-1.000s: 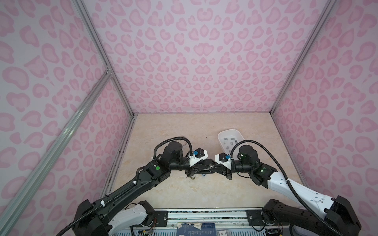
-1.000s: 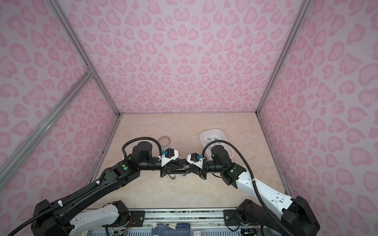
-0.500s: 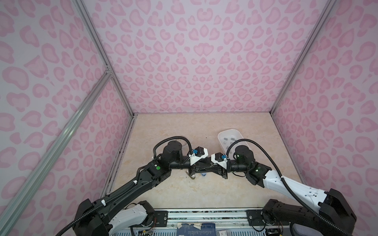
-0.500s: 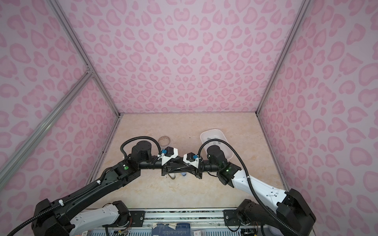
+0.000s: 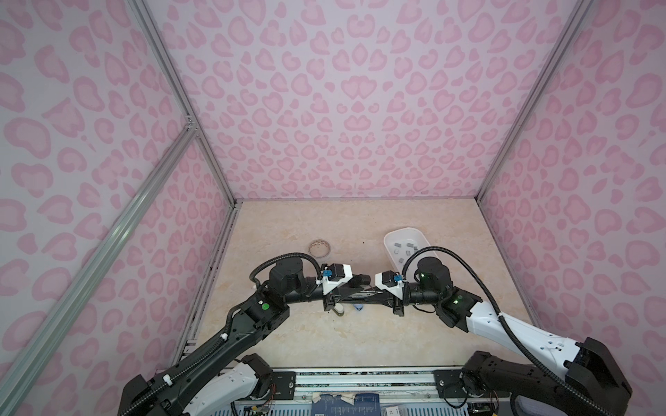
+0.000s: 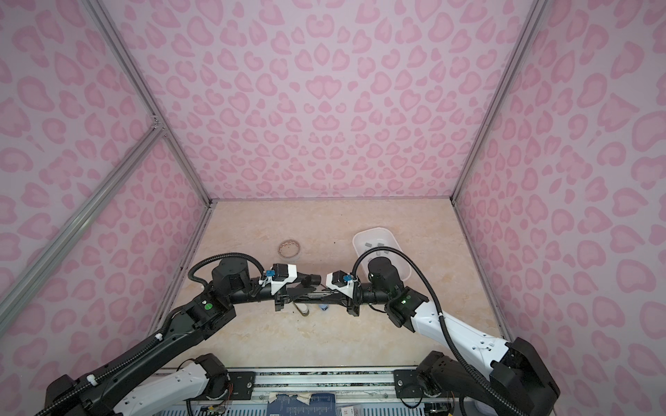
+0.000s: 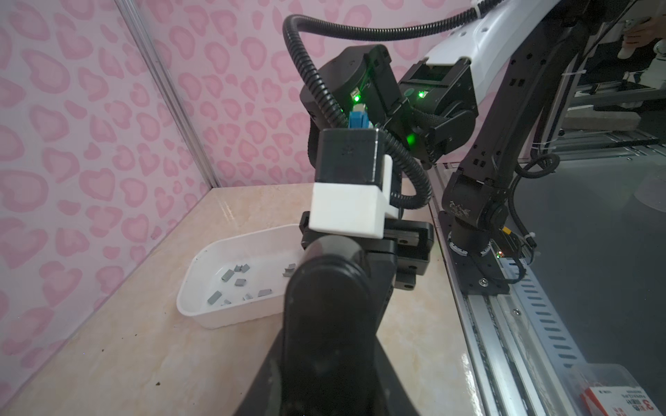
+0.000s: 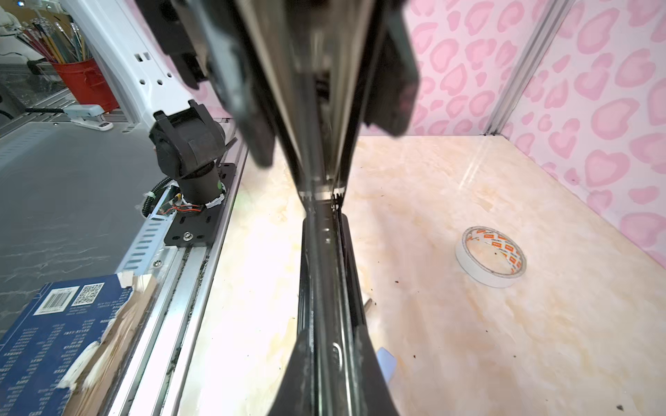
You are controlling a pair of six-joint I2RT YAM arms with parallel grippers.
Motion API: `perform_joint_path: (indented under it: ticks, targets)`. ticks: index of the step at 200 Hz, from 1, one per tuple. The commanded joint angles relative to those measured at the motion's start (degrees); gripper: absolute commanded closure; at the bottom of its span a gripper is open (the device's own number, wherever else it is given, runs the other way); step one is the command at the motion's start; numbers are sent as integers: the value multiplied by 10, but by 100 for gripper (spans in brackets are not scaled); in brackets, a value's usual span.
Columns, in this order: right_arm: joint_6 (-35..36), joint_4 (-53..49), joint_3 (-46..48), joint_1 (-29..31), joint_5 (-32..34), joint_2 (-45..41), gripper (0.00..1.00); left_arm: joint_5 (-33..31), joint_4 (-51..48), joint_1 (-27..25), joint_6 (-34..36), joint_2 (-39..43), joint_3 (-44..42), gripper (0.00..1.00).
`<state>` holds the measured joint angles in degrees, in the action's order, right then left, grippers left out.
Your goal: Load the staples into the stapler
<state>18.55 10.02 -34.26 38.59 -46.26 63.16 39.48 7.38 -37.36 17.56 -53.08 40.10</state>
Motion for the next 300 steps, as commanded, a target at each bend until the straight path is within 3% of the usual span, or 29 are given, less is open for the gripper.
perform_joint_path:
  ticks: [1,41,69,90,125,138,170,198,238,270,300]
  targets:
    - [-17,3,7,-4,32,-10,100,-54,71,20,-10,13,1,96]
    - [-17,20,29,-5,44,-37,100,-69,74,55,-15,43,-12,96]
    - [-16,28,37,-5,53,-47,100,-200,83,60,-20,80,-32,96]
    - [-11,30,38,-3,55,-51,100,-246,74,60,-11,87,-31,77]
    - [-18,57,56,-2,81,-72,100,-331,75,60,-25,69,-22,65]
    - [-20,64,62,0,99,-77,100,-374,77,61,-33,60,-19,52]
    - [-25,76,68,1,129,-80,100,-439,76,66,-42,39,-13,48]
    - [-38,101,82,2,155,-91,100,-451,85,85,-67,30,-17,45]
    - [-62,125,93,3,204,-100,100,-544,63,109,-136,-7,5,26]
    - [-79,161,110,8,252,-107,100,-556,39,122,-180,-30,28,19]
    - [-87,168,111,30,345,-95,100,-562,0,123,-260,10,34,3]
